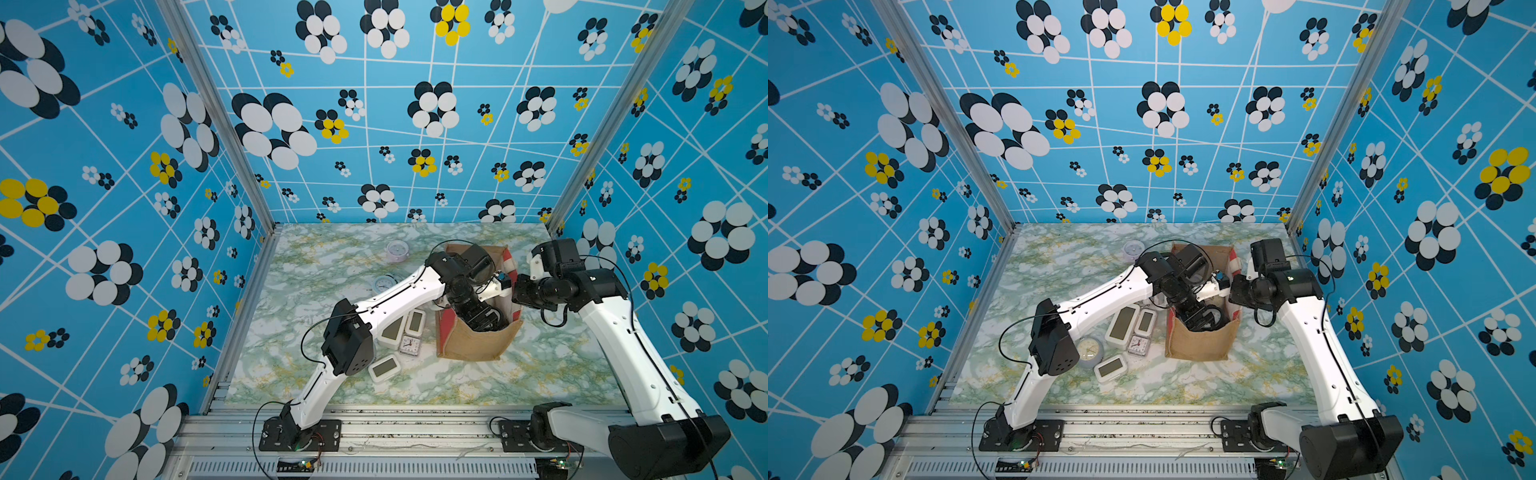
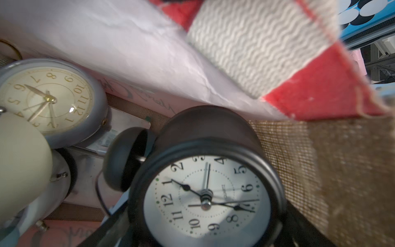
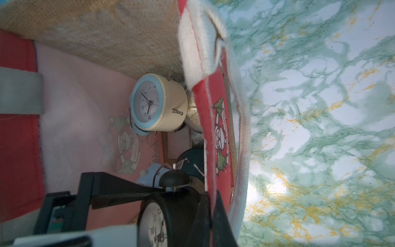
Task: Put the alarm clock into the canvas bag
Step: Place the alarm at the canvas bag.
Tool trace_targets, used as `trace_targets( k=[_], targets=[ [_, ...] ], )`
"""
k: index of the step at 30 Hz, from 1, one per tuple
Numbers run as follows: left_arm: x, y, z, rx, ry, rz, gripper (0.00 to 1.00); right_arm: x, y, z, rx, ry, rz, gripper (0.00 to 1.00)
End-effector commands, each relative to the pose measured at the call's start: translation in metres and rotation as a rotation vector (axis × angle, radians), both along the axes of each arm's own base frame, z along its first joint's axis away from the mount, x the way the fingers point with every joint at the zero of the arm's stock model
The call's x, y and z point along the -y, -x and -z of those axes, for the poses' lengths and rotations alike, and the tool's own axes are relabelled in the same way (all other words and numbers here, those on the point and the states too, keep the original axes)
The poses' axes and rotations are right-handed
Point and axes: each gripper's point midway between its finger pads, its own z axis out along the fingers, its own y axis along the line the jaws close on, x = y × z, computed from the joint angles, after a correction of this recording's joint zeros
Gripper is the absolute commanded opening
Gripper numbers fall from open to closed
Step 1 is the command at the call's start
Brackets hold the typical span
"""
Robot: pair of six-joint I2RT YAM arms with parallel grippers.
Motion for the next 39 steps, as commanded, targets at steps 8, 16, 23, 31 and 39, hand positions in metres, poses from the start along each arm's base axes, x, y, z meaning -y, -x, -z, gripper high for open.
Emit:
trace_targets(
  k=[8, 16, 23, 31, 39],
  targets=[
    [-0.019, -0.018, 0.082, 0.114, -0.274, -0.007, 0.46, 0.000, -0.001, -0.015, 0.036, -0.004, 0.004, 0.00],
    [-0.042, -0.034, 0.083, 0.231, -0.383, -0.021, 0.48, 0.001, -0.001, -0.015, 0.035, 0.006, 0.001, 0.00],
    [-0.057, -0.036, 0.026, 0.257, -0.317, -0.040, 0.44, 0.003, -0.001, -0.013, 0.032, 0.015, 0.003, 0.00],
    [-0.084, -0.074, 0.018, 0.301, -0.375, -0.187, 0.44, 0.002, -0.003, -0.013, 0.026, 0.018, -0.003, 0.00],
    [-0.068, -0.111, 0.042, 0.301, -0.383, -0.311, 0.44, 0.000, -0.005, -0.014, 0.026, 0.012, -0.009, 0.00]
  ],
)
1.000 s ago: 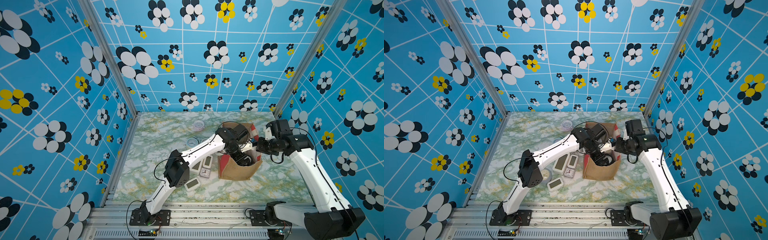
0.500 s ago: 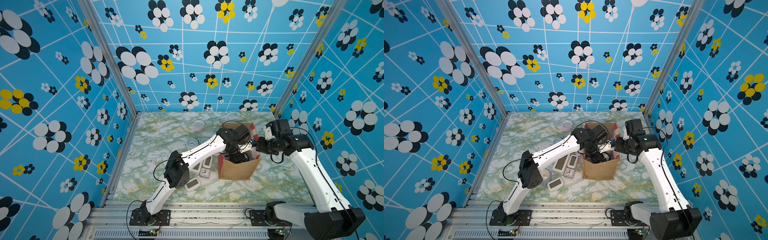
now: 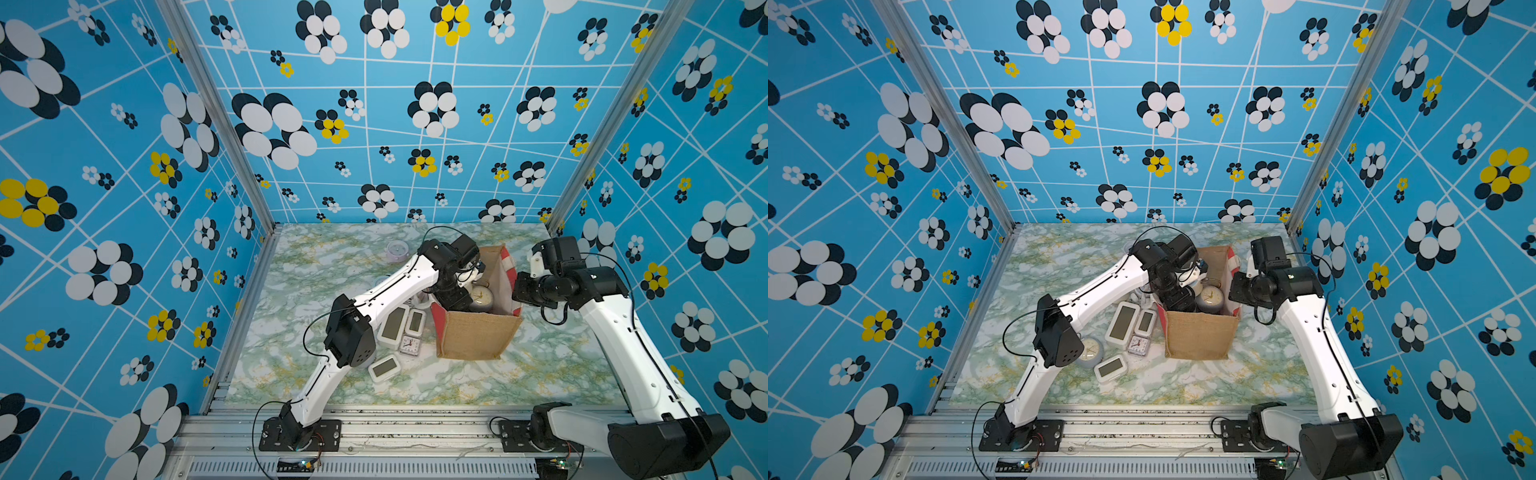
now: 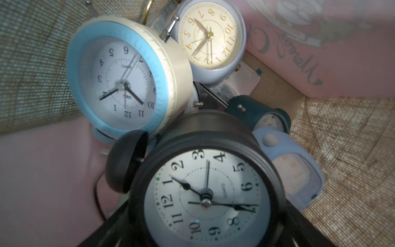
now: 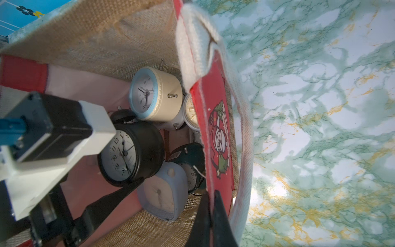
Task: Put the alarm clock into the canvas bag
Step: Place the alarm at the canvas bag.
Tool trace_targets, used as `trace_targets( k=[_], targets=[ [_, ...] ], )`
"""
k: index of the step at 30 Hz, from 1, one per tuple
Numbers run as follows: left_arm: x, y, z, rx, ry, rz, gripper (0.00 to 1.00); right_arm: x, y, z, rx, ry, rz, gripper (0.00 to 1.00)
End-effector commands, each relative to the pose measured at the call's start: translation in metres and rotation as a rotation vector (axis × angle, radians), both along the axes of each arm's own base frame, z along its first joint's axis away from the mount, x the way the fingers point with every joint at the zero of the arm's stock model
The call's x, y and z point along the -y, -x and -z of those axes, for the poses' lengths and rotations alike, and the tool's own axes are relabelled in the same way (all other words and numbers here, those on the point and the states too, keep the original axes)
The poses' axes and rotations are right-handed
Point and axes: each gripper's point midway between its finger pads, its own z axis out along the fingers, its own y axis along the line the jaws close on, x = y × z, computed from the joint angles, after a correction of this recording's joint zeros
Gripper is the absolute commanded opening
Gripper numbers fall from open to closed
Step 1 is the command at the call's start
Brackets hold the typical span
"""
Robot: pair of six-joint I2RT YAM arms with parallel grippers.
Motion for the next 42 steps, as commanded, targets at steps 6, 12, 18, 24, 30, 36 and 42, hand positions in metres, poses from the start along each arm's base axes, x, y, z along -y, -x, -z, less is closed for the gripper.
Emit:
trace_targets(
  k=[6, 12, 18, 24, 30, 36, 42],
  targets=[
    [0.038, -0.014, 0.032, -0.078, 0.115, -0.067, 0.44, 0.001, -0.002, -0.007, 0.009, 0.010, -0.006, 0.00],
    [0.071, 0.004, 0.044, -0.186, 0.225, -0.012, 0.50, -0.001, -0.004, -0.003, 0.003, 0.006, -0.010, 0.00],
    [0.072, 0.008, 0.057, -0.196, 0.194, -0.014, 0.60, -0.001, -0.006, -0.002, 0.000, 0.009, -0.011, 0.00],
    [0.048, -0.003, 0.027, -0.108, 0.144, -0.085, 0.88, -0.001, -0.007, 0.001, -0.007, 0.013, -0.012, 0.00],
    [0.047, -0.003, -0.038, -0.036, 0.256, -0.093, 0.99, 0.001, -0.008, 0.003, -0.005, 0.017, -0.007, 0.00],
    [0.042, -0.003, -0.098, -0.001, 0.389, -0.125, 1.00, 0.003, -0.009, 0.002, 0.000, 0.029, -0.001, 0.00],
    [0.011, -0.016, -0.122, 0.040, 0.405, -0.248, 0.94, 0.006, -0.013, 0.000, 0.008, 0.049, 0.006, 0.21]
  ],
)
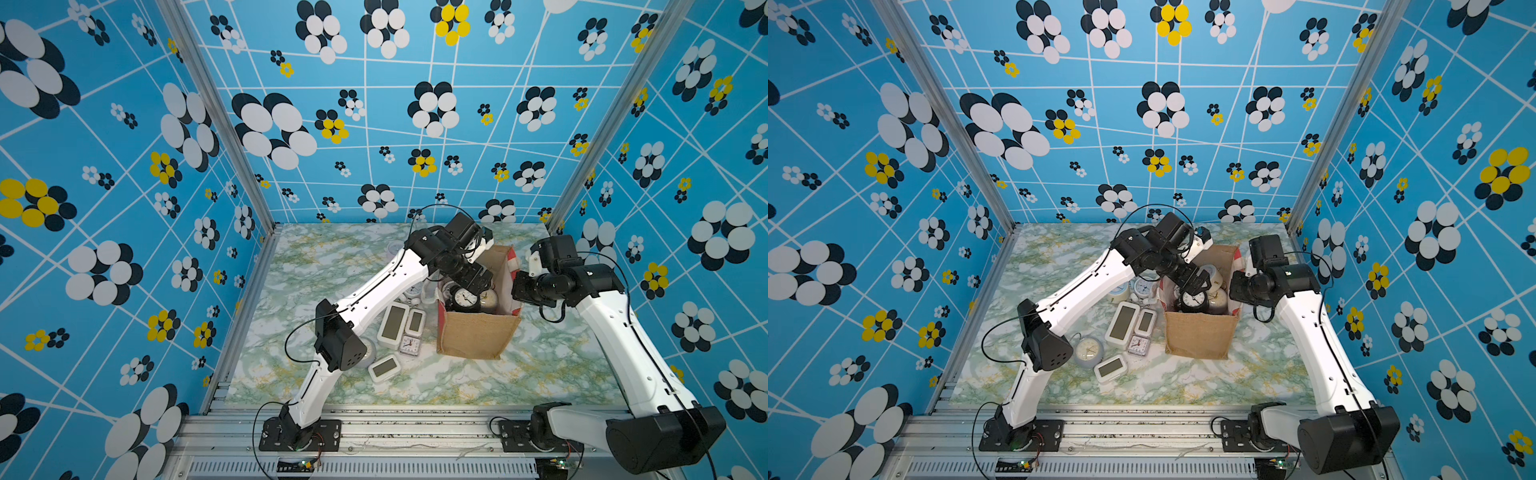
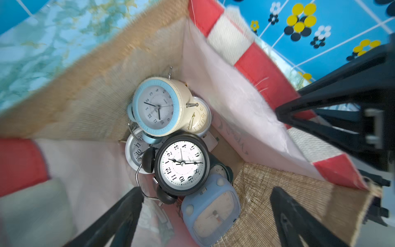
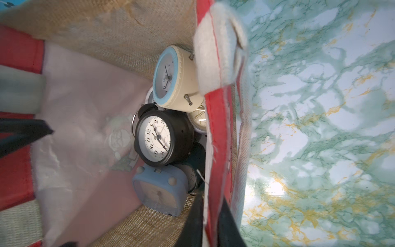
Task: Put the alarm clock into the canvas bag
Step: Place the alarm at the canvas bag, then adjust the canvas bag at the center of the board.
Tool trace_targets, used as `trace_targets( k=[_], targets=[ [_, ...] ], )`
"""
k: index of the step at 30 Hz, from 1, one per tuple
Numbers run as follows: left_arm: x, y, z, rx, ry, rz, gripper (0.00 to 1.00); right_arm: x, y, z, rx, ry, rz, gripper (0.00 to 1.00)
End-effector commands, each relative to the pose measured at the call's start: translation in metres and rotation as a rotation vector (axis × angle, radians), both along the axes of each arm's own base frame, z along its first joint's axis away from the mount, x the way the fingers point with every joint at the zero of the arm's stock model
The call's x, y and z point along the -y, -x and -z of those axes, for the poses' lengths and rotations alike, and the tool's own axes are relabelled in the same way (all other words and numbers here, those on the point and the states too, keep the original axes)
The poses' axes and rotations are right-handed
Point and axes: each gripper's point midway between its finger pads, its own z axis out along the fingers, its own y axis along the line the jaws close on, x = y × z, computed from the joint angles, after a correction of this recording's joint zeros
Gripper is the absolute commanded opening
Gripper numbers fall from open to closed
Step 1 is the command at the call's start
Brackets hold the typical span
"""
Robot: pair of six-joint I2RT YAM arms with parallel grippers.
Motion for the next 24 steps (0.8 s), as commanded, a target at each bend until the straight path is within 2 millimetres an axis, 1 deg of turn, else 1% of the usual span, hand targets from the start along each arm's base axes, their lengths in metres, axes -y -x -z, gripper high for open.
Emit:
trace_targets(
  k=[1, 3, 5, 8, 9, 12, 15, 17, 18, 19, 20, 24],
  targets=[
    [-0.028, -0.013, -0.007, -0.012, -0.010, -0.122, 0.93, 0.004, -0.010, -0.007, 0.028, 0.033, 0.004, 0.25],
    [-0.044, -0.019, -0.008, -0.014, -0.023, -0.186, 0.90, 0.006, -0.013, -0.008, 0.029, 0.042, 0.007, 0.30],
    [-0.061, -0.022, -0.005, -0.036, -0.040, -0.242, 0.85, 0.006, -0.017, -0.009, 0.030, 0.048, 0.010, 0.33],
    [-0.076, -0.019, 0.008, -0.114, -0.045, -0.272, 0.76, 0.006, -0.022, -0.007, 0.027, 0.051, 0.012, 0.34],
    [-0.078, -0.017, 0.012, -0.136, -0.043, -0.273, 0.75, 0.006, -0.024, -0.008, 0.030, 0.051, 0.012, 0.34],
    [-0.075, -0.009, 0.026, -0.211, -0.021, -0.249, 0.64, 0.003, -0.027, -0.006, 0.022, 0.044, 0.005, 0.32],
    [-0.063, -0.002, 0.036, -0.280, 0.022, -0.212, 0.48, -0.001, -0.031, -0.003, 0.015, 0.026, -0.005, 0.23],
    [-0.056, -0.001, 0.040, -0.309, 0.044, -0.202, 0.28, -0.005, -0.032, -0.003, 0.013, 0.006, -0.015, 0.12],
    [-0.054, -0.001, 0.039, -0.316, 0.057, -0.195, 0.20, -0.008, -0.034, -0.003, 0.016, -0.007, -0.019, 0.06],
    [-0.051, -0.001, 0.037, -0.321, 0.074, -0.191, 0.09, -0.010, -0.035, -0.004, 0.017, -0.024, -0.024, 0.01],
    [-0.049, -0.001, 0.033, -0.321, 0.092, -0.186, 0.00, -0.014, -0.035, -0.005, 0.020, -0.041, -0.031, 0.00],
    [-0.046, 0.000, 0.009, -0.310, 0.173, -0.171, 0.00, -0.032, -0.038, -0.009, 0.031, -0.109, -0.069, 0.00]
  ],
)
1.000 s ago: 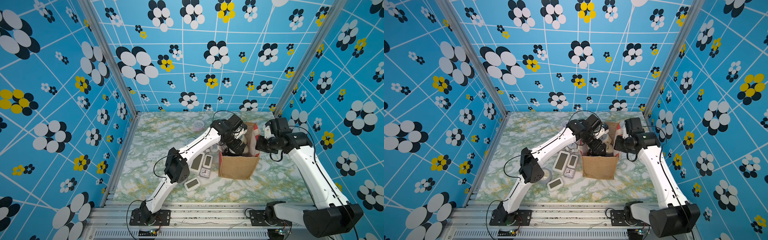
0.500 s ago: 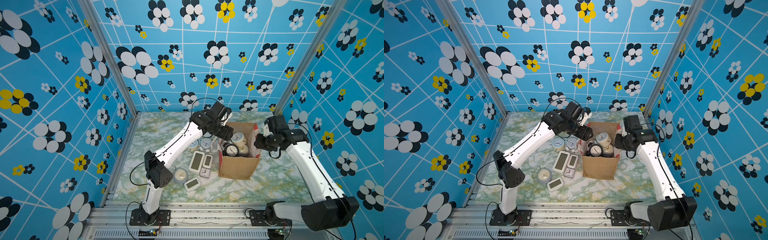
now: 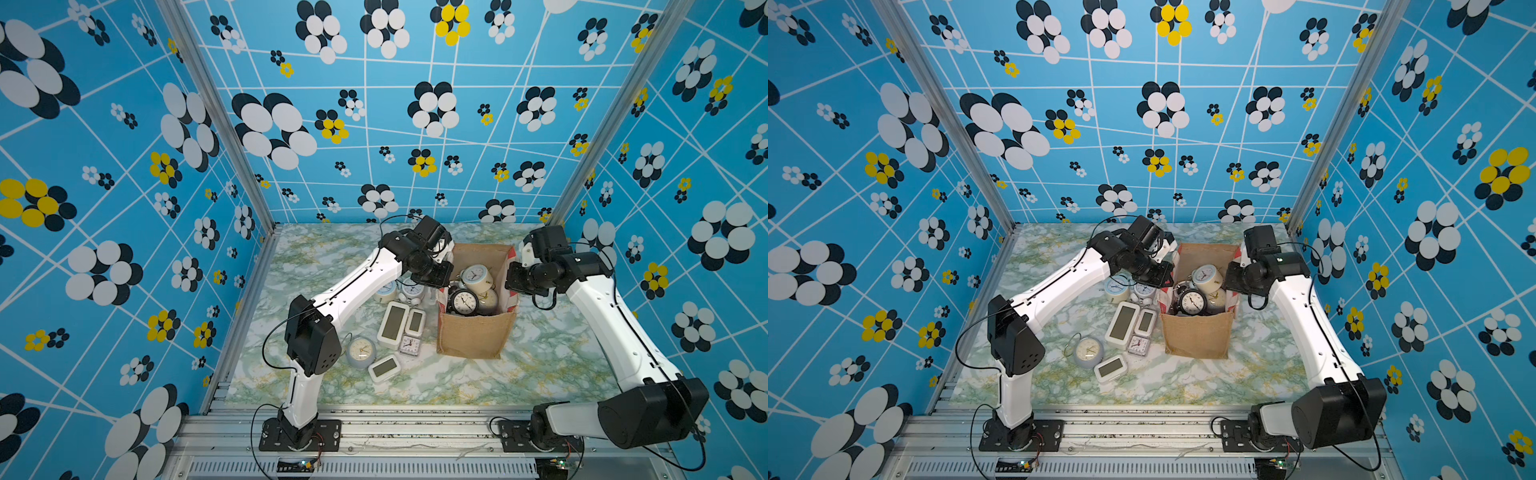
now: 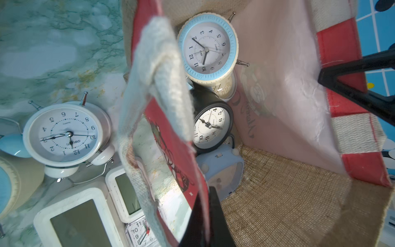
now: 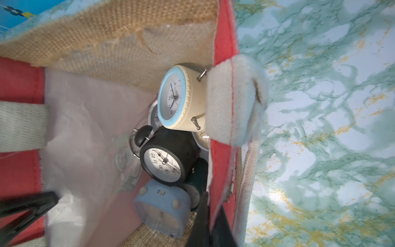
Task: Put the alarm clock into the canvas bag
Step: Adjust the canvas bag at the center of the board.
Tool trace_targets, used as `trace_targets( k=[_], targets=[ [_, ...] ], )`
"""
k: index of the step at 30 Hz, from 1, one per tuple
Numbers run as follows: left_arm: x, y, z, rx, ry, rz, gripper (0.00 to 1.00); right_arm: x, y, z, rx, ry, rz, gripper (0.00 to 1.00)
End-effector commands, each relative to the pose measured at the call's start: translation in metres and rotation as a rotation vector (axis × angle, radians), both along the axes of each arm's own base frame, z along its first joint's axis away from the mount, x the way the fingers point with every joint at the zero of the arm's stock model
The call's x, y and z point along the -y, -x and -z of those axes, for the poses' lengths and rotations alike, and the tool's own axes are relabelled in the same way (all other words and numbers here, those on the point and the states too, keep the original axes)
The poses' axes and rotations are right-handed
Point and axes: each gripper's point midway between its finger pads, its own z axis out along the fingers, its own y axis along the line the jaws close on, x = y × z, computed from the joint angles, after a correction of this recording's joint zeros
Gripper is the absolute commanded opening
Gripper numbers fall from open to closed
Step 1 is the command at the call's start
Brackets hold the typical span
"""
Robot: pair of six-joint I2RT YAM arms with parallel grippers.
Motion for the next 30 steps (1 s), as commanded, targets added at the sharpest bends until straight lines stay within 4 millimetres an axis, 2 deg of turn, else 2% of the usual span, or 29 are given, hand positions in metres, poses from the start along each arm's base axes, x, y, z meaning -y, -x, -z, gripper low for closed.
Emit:
trace_targets(
  k=[1, 5, 7, 10, 16, 18, 20, 22, 23, 27, 30],
  targets=[
    [0.009, 0.004, -0.048, 0.048, 0.154, 0.020, 0.00, -0.026, -0.007, -0.013, 0.029, -0.096, -0.056, 0.00],
    [0.004, 0.010, -0.066, 0.058, 0.193, 0.002, 0.00, -0.043, -0.006, -0.017, 0.035, -0.151, -0.104, 0.00],
    [0.000, 0.010, -0.063, 0.051, 0.181, -0.024, 0.00, -0.046, -0.005, -0.018, 0.039, -0.163, -0.109, 0.00],
    [-0.008, 0.012, -0.074, 0.074, 0.196, -0.054, 0.00, -0.042, -0.001, -0.017, 0.037, -0.145, -0.101, 0.00],
    [-0.009, 0.010, -0.063, 0.046, 0.206, -0.071, 0.02, -0.020, 0.007, -0.006, 0.009, -0.021, -0.059, 0.00],
    [-0.006, 0.009, -0.052, 0.018, 0.199, -0.068, 0.10, -0.011, 0.011, -0.002, -0.002, 0.022, -0.043, 0.00],
    [-0.003, 0.009, -0.045, -0.006, 0.206, -0.059, 0.27, -0.008, 0.013, 0.000, -0.007, 0.039, -0.039, 0.00],
    [-0.001, 0.007, -0.044, -0.003, 0.220, -0.057, 0.38, -0.009, 0.015, 0.001, -0.011, 0.035, -0.039, 0.00],
    [-0.002, 0.005, -0.047, 0.004, 0.230, -0.060, 0.42, -0.008, 0.016, 0.002, -0.013, 0.033, -0.039, 0.00],
    [-0.014, -0.008, -0.064, 0.052, 0.270, -0.088, 0.42, -0.008, 0.017, -0.002, -0.004, 0.032, -0.036, 0.00],
    [-0.029, -0.022, -0.077, 0.104, 0.271, -0.121, 0.50, -0.008, 0.017, -0.004, 0.001, 0.029, -0.037, 0.00]
  ],
)
